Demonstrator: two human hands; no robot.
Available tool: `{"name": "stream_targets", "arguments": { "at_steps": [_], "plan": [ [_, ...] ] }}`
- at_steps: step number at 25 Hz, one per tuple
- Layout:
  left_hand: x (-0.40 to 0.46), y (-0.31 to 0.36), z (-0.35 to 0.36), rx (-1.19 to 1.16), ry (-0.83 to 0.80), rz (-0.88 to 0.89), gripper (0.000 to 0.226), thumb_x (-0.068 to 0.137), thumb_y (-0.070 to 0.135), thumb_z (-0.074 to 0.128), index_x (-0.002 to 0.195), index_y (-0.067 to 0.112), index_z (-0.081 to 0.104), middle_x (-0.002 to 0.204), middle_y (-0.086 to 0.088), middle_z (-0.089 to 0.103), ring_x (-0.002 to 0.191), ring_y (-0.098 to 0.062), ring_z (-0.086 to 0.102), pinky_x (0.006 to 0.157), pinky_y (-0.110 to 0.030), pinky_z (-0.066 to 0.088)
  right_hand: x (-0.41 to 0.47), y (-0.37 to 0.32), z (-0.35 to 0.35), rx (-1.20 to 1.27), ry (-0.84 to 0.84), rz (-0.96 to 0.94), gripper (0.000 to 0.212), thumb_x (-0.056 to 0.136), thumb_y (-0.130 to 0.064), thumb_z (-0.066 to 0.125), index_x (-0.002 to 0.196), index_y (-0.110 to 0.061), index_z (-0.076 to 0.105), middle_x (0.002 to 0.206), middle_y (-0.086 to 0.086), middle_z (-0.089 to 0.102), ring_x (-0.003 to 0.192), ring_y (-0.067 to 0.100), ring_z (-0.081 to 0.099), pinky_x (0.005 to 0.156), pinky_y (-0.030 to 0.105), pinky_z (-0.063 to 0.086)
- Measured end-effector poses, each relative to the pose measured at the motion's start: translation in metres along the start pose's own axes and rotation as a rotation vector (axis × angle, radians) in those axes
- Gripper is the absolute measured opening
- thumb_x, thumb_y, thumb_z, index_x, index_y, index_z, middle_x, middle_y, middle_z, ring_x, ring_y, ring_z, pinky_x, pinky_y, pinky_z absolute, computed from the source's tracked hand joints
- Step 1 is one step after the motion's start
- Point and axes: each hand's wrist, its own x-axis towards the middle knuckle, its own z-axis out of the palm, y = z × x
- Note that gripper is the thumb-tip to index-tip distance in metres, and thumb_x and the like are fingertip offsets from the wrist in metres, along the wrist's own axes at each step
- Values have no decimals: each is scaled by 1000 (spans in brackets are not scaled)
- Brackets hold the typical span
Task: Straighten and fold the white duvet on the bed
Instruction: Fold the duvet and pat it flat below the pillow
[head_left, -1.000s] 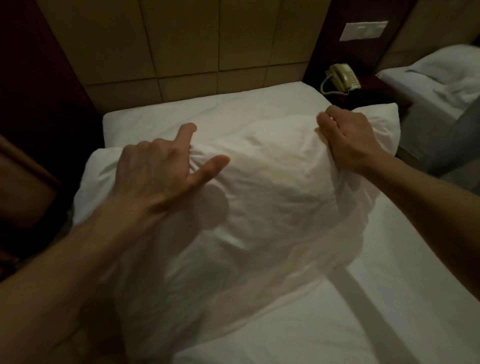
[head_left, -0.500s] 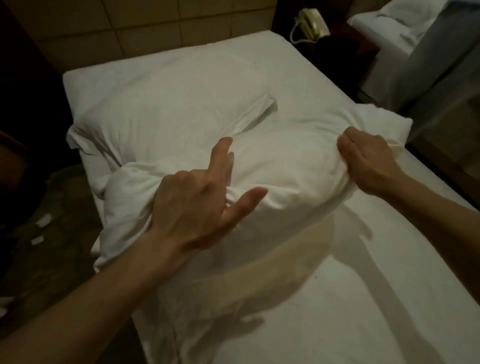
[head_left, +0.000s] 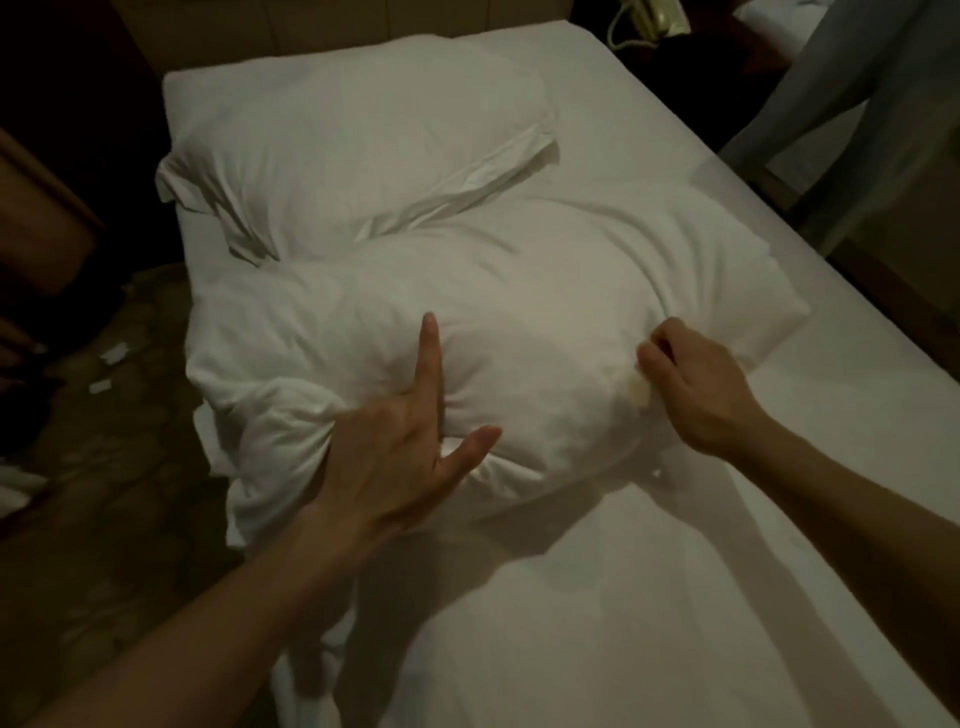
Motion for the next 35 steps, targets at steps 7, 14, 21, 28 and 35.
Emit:
{"name": "stream_targets", "arguments": {
  "at_steps": [7, 14, 21, 28, 35],
  "plan": [
    [64, 26, -21, 93, 199, -44, 83, 94, 68, 5, 147, 17, 43, 126, -12, 60, 111, -29, 55, 89, -45, 43, 35, -44, -13, -200, 129, -153, 77, 91, -77, 28, 128, -13, 53, 121, 10, 58, 108, 28, 52, 98, 45, 42],
    [104, 12, 16, 2, -53, -229, 110, 66, 82, -30, 157, 28, 0, 165, 4, 11, 151, -12, 7, 122, -47, -4, 92, -85, 4, -116, -143, -218, 103, 80, -83, 0, 161, -22, 19, 168, 0, 15, 155, 16, 7, 126, 45, 3],
    [70, 1, 58, -7, -77, -183, 102, 88, 77, -6, 156, 5, 14, 162, -6, 22, 149, -12, 19, 123, -45, 5, 67, -75, 35, -136, -298, -234, 108, 76, -89, -12, 162, -25, 6, 169, -5, 0, 154, 8, -9, 125, 44, -3],
    [50, -5, 101, 1, -23, -85, 92, 96, 70, 12, 151, -3, 29, 156, -14, 35, 145, -21, 34, 121, -50, 13, 40, -49, 68, -86, -257, -224, 100, 85, -85, -3, 162, -22, 11, 169, -4, 4, 154, 8, -9, 125, 46, -1],
    [9, 7, 136, 39, -79, -69, 92, 96, 70, 14, 151, -2, 30, 157, -13, 33, 146, -21, 31, 122, -49, 9, -14, -15, 107, -91, -206, -234, 95, 90, -80, 7, 162, -19, 13, 169, -1, 7, 155, 11, -5, 125, 49, 3]
  ]
}}
